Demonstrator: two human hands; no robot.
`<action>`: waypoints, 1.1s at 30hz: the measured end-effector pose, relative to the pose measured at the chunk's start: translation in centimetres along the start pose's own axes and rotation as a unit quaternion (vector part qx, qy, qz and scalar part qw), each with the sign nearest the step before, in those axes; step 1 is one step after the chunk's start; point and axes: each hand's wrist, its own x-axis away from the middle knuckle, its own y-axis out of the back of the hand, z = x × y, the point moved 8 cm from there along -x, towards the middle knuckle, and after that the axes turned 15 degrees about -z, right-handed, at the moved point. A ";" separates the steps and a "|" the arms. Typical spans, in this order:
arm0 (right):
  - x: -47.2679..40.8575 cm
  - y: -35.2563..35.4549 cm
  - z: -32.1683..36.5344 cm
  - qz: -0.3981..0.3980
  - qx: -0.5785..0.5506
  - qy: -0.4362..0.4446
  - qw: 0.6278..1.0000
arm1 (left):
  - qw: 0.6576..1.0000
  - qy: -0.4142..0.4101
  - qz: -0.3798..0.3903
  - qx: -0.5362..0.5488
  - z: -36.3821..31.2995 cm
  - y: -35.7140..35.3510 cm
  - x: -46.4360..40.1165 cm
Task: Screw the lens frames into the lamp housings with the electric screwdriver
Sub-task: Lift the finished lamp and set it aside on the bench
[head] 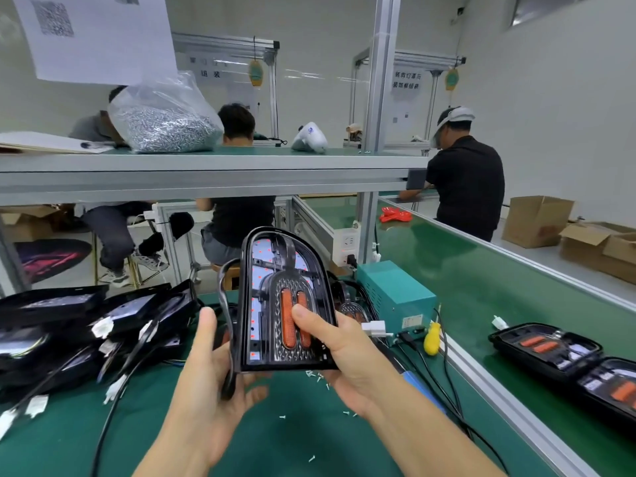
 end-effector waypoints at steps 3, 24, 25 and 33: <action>0.1 0.3 0.3 -0.014 0.006 0.005 1.000 | 0.998 -0.039 0.047 -0.033 -0.3 -0.9 0.6; 3.7 11.9 6.4 -0.116 0.226 0.178 0.951 | 0.986 -0.008 0.167 0.018 3.3 -10.3 1.8; 4.1 12.9 6.9 -0.120 0.257 0.185 0.941 | 0.984 -0.006 0.177 0.018 3.5 -11.2 1.9; 7.1 19.1 9.5 -0.172 0.152 0.228 0.946 | 0.958 0.016 0.286 -0.028 5.8 -19.9 2.6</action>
